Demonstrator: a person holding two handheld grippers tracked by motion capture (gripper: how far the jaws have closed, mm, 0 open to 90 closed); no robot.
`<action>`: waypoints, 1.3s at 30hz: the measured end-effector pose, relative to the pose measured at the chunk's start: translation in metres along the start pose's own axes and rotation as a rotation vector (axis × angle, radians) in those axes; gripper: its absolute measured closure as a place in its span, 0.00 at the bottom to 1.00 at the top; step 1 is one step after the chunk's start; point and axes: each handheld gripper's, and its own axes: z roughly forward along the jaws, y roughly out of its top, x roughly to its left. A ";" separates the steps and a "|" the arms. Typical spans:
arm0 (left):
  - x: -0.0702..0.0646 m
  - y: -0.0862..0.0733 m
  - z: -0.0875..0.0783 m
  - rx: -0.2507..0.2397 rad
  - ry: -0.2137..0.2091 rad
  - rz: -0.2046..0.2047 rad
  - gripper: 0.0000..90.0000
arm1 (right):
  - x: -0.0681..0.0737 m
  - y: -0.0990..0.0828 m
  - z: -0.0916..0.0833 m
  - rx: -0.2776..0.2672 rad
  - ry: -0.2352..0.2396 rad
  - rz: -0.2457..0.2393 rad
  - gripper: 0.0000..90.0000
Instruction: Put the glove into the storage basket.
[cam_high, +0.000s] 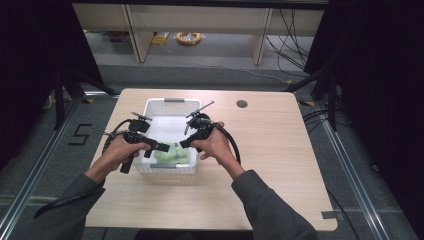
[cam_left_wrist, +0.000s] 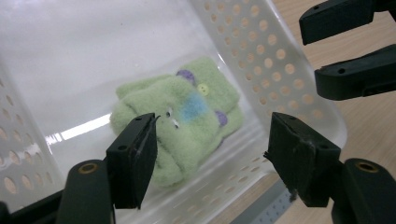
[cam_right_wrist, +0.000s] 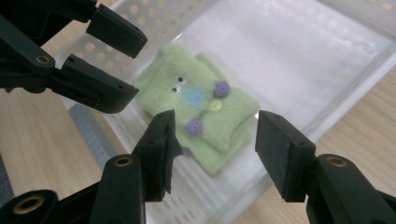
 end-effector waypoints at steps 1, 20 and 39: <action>-0.002 0.000 -0.001 -0.010 0.006 -0.007 0.36 | 0.000 -0.001 -0.003 -0.010 0.000 -0.008 0.53; -0.037 -0.013 -0.020 -0.096 -0.050 0.046 0.35 | -0.013 -0.031 -0.053 -0.061 -0.013 0.030 0.49; -0.079 -0.040 -0.018 -0.138 -0.139 0.103 0.32 | -0.025 -0.074 -0.086 -0.132 0.002 0.018 0.45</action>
